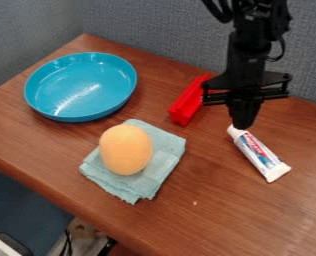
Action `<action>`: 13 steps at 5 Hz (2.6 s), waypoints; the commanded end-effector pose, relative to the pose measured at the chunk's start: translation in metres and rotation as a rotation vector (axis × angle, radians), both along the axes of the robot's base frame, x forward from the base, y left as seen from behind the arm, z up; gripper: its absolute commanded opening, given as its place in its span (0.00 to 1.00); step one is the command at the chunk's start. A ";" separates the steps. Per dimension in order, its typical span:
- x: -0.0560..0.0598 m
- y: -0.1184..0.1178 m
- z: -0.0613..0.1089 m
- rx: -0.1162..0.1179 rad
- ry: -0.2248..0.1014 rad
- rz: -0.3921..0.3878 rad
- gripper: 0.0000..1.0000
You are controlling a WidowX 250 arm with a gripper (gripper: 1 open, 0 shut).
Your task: Put the toothpaste on the blue plate
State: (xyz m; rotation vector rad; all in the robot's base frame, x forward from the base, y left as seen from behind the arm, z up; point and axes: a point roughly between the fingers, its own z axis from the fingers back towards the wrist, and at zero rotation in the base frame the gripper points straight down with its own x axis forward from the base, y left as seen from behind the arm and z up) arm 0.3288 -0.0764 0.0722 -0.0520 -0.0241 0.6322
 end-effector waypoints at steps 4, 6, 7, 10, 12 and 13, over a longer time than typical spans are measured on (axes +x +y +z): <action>0.017 -0.079 0.029 -0.079 -0.058 -0.144 0.00; 0.020 -0.090 0.025 -0.087 -0.062 -0.183 0.00; 0.021 -0.084 0.023 -0.081 -0.063 -0.180 0.00; 0.026 -0.069 0.015 -0.063 -0.069 -0.169 0.00; 0.024 -0.065 0.016 -0.056 -0.068 -0.155 0.00; 0.023 -0.063 0.016 -0.051 -0.064 -0.152 0.00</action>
